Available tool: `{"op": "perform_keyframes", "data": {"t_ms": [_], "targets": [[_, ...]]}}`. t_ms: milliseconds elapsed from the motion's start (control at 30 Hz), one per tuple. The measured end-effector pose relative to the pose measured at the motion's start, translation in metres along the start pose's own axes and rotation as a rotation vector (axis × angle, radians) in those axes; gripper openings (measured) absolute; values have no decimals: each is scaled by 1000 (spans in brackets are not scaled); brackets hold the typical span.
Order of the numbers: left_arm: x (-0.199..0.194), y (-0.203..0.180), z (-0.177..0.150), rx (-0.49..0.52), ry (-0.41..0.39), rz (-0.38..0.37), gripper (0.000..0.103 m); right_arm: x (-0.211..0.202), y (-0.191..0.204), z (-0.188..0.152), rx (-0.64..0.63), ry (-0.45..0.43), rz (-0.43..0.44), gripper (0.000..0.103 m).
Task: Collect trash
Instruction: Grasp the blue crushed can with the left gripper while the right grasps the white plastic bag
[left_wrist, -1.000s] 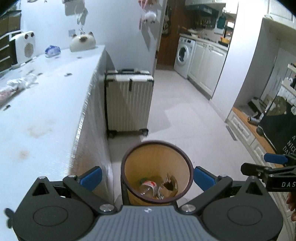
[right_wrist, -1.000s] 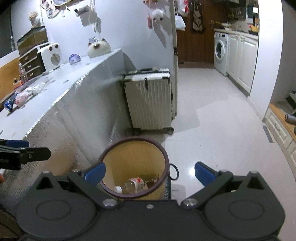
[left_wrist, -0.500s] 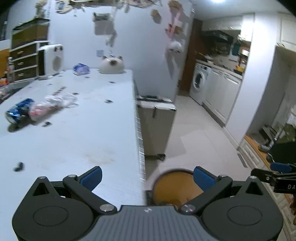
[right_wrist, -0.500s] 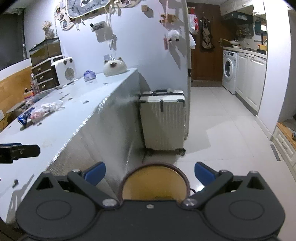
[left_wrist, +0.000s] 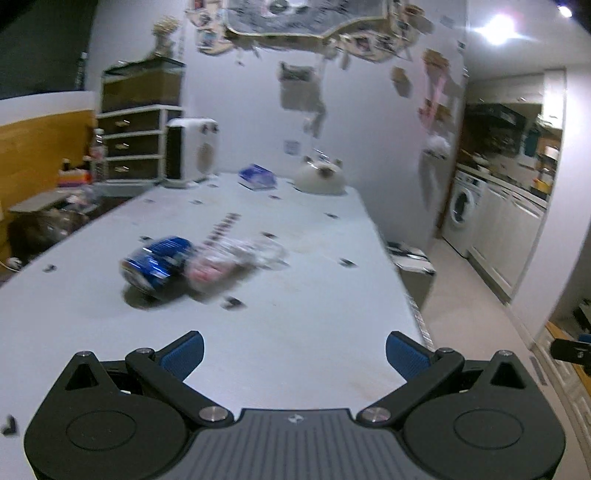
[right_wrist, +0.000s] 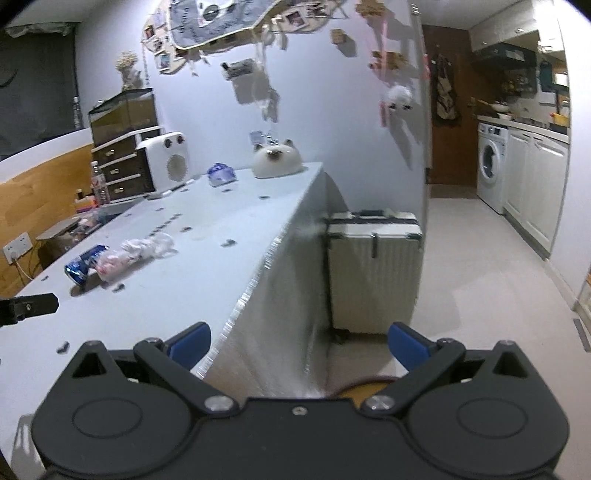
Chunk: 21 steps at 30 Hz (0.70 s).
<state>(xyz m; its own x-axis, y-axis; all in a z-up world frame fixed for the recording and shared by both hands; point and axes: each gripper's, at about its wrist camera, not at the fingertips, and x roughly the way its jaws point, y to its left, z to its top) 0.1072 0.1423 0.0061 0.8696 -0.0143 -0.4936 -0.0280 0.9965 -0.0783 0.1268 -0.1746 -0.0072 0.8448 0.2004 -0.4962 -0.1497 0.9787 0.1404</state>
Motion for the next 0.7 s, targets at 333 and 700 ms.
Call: {"op": "perform_keyframes", "data": {"t_ms": [333, 700], "targets": [[26, 94, 46, -50, -60, 90, 103, 31, 83, 48, -50, -53, 126, 103], [120, 166, 83, -174, -21, 104, 103, 68, 162, 102, -57, -59, 240, 103]]}}
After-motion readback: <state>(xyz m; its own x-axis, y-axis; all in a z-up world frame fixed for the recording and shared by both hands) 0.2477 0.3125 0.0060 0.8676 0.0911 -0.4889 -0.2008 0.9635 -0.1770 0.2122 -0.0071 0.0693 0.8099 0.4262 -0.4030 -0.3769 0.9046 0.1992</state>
